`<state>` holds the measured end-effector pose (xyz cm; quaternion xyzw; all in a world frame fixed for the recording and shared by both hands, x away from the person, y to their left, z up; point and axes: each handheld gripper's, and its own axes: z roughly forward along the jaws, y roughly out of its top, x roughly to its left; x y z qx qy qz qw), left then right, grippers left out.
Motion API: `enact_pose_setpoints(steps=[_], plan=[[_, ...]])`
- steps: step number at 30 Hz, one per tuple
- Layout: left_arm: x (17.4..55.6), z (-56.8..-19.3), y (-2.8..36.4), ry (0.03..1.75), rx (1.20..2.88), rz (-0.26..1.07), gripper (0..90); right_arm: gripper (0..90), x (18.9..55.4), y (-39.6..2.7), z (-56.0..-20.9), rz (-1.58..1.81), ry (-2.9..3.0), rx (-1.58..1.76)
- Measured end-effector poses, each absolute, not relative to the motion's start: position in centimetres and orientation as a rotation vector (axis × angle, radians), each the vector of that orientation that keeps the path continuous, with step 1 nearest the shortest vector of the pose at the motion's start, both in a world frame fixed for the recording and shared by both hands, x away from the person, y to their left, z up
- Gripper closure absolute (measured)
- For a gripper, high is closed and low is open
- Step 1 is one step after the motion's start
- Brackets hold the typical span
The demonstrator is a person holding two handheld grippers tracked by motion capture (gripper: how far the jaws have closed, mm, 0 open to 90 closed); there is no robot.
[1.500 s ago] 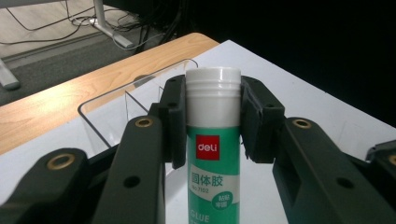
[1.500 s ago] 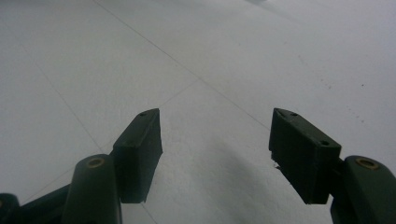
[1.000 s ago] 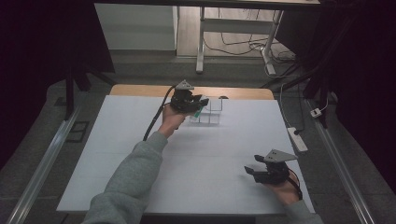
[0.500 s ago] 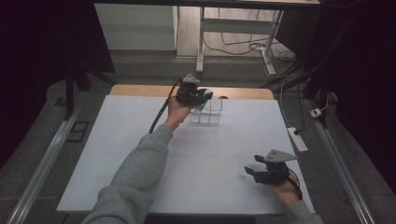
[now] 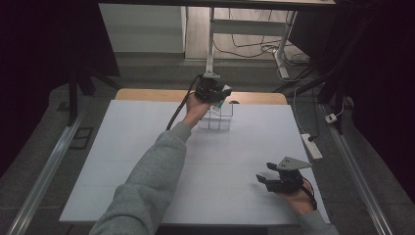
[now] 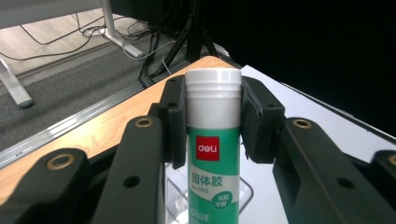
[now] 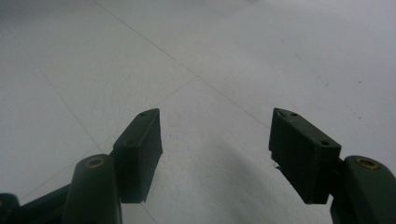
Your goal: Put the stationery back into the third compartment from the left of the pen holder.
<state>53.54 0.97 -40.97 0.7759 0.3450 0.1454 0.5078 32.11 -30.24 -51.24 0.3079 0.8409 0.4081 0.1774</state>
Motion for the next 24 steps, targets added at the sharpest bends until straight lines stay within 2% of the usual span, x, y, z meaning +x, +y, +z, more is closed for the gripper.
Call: enact_pose_setpoints(steps=[24], plan=[[55.1,-42.2,-1.6,0.831,1.905,0.354,63.6,34.3,32.1,-30.6,-51.4,1.149,2.386,0.873]])
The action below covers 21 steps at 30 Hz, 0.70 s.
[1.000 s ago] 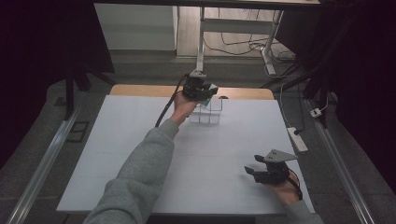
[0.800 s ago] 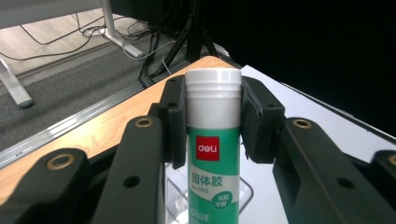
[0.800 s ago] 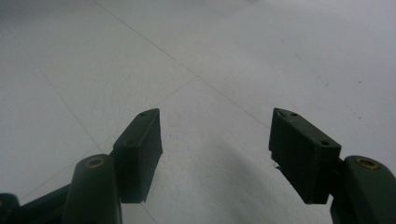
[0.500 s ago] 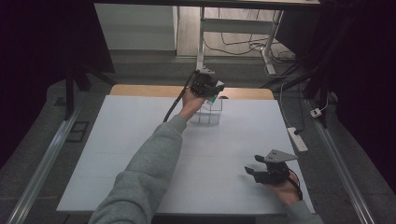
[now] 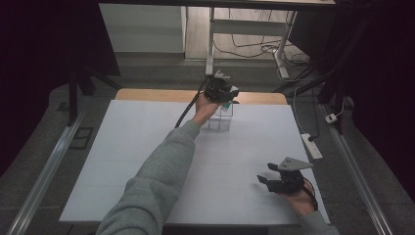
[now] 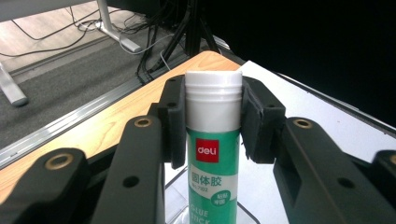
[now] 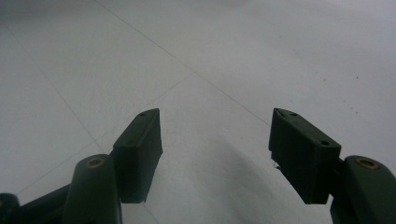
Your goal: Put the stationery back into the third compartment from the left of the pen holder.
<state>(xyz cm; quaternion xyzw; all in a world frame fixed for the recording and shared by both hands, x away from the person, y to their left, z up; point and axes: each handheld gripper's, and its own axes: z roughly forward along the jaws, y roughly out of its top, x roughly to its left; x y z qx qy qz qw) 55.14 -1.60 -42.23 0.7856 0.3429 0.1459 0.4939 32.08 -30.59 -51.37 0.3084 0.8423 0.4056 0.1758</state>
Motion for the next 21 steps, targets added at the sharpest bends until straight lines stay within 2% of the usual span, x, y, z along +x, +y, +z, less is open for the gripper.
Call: enact_pose_setpoints(steps=[2,4,8,13,21], plan=[[55.1,-42.2,-1.6,0.825,1.910,0.356,60.1,34.3,32.1,-30.6,-51.4,1.147,2.386,0.873],[54.9,-42.2,-1.5,0.822,1.919,0.358,48.5,34.3,32.1,-30.6,-51.4,1.146,2.387,0.873],[54.5,-42.1,-1.0,0.809,1.930,0.349,41.4,34.3,32.1,-30.6,-51.4,1.147,2.388,0.874],[53.9,-42.2,0.0,0.806,1.946,0.321,36.2,34.3,32.1,-30.6,-51.4,1.146,2.388,0.872],[52.2,-42.2,2.4,0.787,1.966,0.304,34.6,34.3,32.1,-30.6,-51.4,1.156,2.379,0.877]])
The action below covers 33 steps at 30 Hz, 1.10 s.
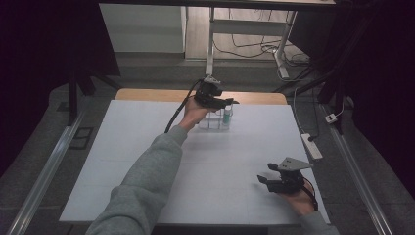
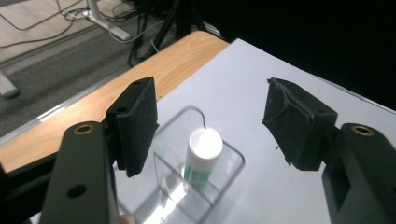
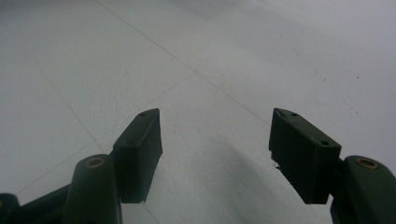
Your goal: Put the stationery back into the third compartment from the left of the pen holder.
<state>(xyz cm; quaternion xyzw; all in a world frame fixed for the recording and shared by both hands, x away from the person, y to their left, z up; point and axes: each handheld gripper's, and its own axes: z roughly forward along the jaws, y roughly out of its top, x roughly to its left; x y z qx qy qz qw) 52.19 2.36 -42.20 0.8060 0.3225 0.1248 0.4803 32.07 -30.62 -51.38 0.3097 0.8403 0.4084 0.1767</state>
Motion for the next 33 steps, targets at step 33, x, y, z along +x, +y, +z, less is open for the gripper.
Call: enact_pose_setpoints(steps=[33], plan=[[39.9,-44.1,14.0,0.777,2.006,0.311,32.8,34.0,32.2,-31.2,-50.9,1.179,2.340,0.891]])
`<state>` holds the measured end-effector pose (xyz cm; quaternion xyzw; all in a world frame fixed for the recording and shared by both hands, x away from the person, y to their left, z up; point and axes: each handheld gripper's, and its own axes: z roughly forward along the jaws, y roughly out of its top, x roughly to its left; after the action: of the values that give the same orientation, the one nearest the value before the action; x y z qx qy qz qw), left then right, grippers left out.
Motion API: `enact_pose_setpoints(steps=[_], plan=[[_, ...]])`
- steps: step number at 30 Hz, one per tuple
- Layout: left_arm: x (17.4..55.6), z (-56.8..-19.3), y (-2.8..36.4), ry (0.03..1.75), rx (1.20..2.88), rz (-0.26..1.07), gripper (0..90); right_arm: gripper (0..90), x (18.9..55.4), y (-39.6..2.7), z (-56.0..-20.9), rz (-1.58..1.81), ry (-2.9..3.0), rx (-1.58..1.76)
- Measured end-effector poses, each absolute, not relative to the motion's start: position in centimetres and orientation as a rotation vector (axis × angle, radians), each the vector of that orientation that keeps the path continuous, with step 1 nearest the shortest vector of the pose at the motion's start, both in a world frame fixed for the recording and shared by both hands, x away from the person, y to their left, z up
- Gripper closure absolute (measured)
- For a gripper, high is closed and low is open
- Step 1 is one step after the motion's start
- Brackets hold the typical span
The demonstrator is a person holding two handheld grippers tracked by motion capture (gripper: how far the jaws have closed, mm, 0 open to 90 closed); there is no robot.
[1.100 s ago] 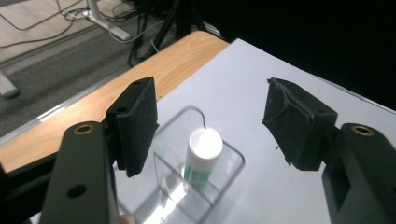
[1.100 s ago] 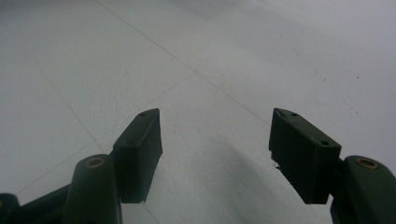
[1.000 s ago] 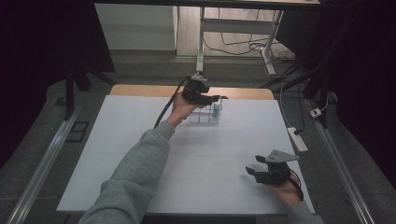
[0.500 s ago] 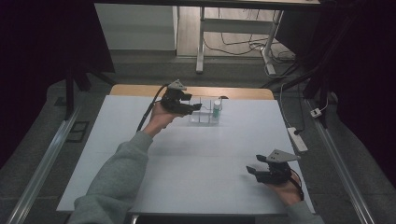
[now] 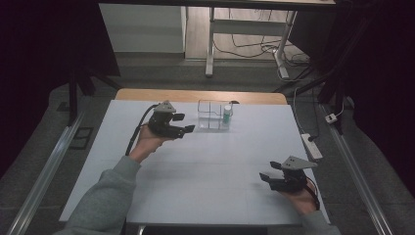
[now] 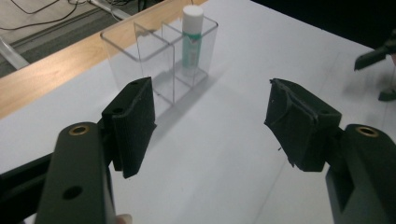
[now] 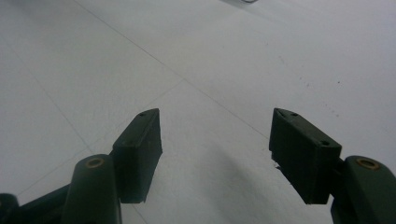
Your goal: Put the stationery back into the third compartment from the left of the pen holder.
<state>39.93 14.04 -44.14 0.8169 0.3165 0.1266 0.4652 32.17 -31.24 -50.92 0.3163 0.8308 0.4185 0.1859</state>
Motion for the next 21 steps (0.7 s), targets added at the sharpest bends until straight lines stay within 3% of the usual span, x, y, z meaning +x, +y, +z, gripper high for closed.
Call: enact_pose_setpoints(steps=[21], plan=[[32.3,-48.5,19.7,0.879,2.021,0.346,30.7,33.8,32.3,-31.4,-50.9,1.174,2.338,0.897]])
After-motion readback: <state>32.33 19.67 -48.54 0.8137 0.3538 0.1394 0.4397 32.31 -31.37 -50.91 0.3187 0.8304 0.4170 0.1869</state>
